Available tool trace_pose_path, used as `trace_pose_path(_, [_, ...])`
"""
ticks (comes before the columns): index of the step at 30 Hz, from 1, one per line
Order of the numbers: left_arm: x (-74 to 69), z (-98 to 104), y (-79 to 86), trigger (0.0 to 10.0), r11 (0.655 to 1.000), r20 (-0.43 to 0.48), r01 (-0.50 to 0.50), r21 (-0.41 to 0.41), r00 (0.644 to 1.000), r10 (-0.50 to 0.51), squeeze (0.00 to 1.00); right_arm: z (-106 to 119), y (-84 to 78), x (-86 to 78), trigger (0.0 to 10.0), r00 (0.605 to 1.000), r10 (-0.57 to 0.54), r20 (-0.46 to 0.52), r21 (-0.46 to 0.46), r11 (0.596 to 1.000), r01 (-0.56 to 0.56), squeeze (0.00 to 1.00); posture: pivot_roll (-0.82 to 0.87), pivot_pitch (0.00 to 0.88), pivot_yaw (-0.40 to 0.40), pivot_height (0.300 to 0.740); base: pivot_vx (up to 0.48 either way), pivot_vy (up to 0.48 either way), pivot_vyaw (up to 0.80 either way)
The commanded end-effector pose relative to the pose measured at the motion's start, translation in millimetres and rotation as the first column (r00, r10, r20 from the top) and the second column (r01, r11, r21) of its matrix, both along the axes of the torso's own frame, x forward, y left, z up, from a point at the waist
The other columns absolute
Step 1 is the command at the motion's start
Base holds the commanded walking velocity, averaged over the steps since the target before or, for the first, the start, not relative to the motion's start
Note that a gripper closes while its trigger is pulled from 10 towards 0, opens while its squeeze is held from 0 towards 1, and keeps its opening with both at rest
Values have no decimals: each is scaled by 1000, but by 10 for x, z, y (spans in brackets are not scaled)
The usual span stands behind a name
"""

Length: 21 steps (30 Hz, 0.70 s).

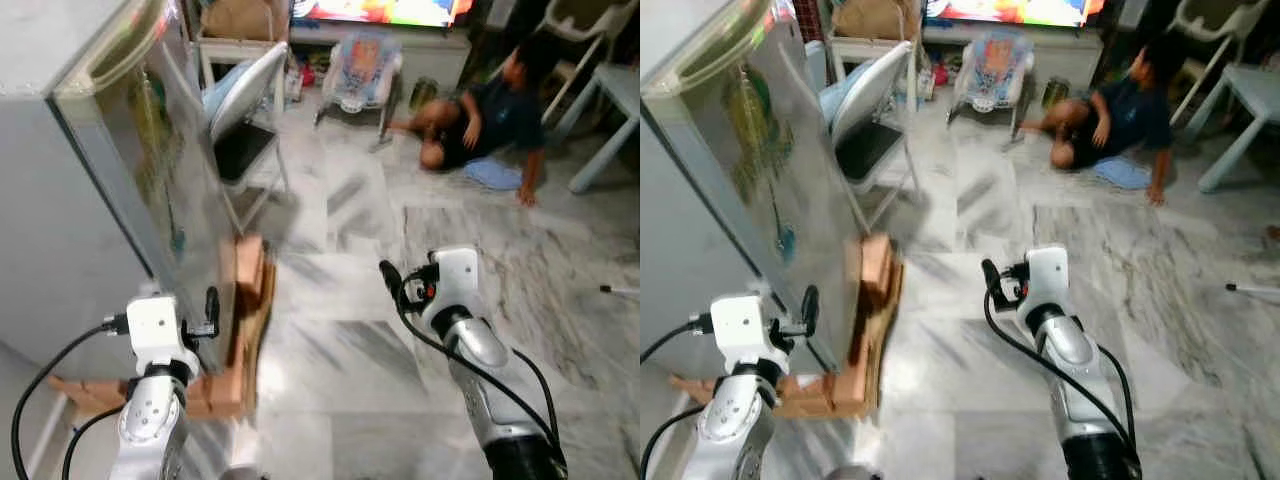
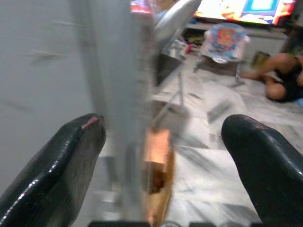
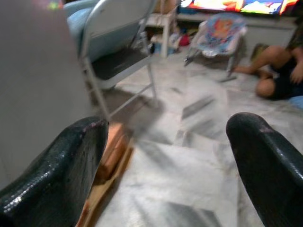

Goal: Restocking fridge

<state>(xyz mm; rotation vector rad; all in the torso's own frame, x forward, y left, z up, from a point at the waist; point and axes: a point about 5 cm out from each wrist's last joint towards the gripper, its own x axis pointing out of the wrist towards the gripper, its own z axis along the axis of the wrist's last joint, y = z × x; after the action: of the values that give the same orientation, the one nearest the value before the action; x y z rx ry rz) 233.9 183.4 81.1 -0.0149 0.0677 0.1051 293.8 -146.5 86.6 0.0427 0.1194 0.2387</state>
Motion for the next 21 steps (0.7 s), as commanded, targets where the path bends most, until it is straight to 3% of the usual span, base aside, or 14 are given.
trace_pose_path(1, [-33,-38,25,10000,1000,-22,-13,-1,1000,13,0,51,47,46,10000,1000,15,23,2,1000,-16,0,37,80,-35,740,0,0,0])
trace_pose_path(13, [61,-33,-9,10000,1000,-14,-14,3,1000,14,0,24,81,56,10000,999,26,18,4,1000,-26,0,49,89,-47,740,0,0,0])
trace_pose_path(19, [360,53,-59,10000,999,25,22,24,999,-22,0,26,104,62,10000,999,35,16,0,999,-35,0,33,90,-52,740,0,0,0])
trace_pose_path(20, [460,57,-85,10000,999,24,38,36,999,-39,0,28,104,66,10000,999,41,16,-5,999,-41,0,31,91,-52,740,0,0,0])
trace_pose_path(21, [460,57,-85,10000,999,24,38,36,999,-39,0,28,104,66,10000,999,41,16,-5,999,-41,0,31,91,-52,740,0,0,0])
